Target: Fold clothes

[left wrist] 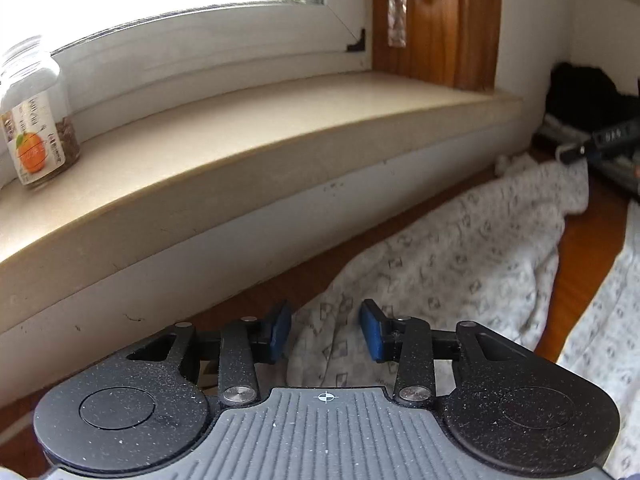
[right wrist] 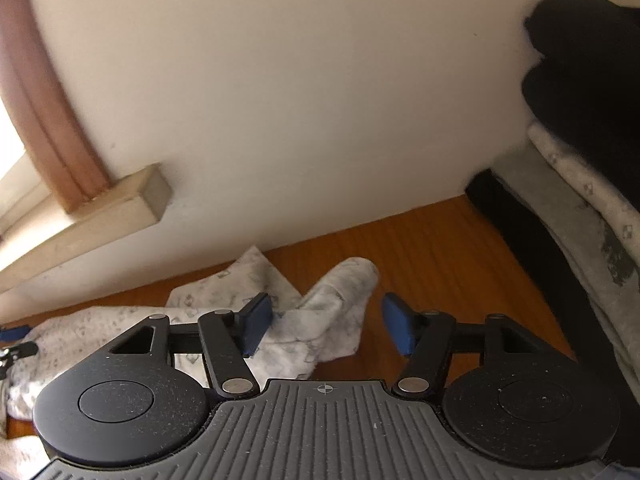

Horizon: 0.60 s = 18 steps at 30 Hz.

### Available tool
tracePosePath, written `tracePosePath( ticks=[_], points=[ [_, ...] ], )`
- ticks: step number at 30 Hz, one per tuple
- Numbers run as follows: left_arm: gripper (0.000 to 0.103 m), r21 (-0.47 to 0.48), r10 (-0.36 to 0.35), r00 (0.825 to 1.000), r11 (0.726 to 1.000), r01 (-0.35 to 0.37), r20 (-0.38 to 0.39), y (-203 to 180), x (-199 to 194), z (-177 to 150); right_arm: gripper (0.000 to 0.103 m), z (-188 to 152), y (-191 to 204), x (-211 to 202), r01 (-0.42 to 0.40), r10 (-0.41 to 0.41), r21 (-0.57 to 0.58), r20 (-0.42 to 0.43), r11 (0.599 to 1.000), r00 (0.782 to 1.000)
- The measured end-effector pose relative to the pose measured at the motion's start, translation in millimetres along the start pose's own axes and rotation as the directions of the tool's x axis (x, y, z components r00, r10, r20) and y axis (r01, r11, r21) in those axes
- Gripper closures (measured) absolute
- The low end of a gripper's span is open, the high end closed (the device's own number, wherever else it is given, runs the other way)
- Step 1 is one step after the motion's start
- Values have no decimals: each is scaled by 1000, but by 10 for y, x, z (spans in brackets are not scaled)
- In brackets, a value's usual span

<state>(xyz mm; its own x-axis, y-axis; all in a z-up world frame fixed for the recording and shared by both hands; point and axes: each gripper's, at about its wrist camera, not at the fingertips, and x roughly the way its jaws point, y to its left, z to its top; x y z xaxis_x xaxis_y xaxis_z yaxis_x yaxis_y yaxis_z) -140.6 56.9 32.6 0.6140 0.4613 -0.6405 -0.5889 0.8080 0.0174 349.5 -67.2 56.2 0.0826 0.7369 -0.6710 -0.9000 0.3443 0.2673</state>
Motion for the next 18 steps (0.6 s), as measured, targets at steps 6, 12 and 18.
tracePosePath(
  ticks=[6, 12, 18],
  points=[
    [99, 11, -5, 1000, 1000, 5, -6, 1, 24, -28, 62, -25, 33, 11, -14, 14, 18, -7, 1000, 1000],
    [100, 29, 32, 996, 999, -34, 80, -33, -238, 15, 94, 33, 142, -82, 10, -8, -27, 64, 1000, 998],
    [100, 40, 66, 976, 996, -76, 210, -63, -743, 200, 95, 344, 338, -410, 19, -11, -28, 267, 999, 964]
  ],
)
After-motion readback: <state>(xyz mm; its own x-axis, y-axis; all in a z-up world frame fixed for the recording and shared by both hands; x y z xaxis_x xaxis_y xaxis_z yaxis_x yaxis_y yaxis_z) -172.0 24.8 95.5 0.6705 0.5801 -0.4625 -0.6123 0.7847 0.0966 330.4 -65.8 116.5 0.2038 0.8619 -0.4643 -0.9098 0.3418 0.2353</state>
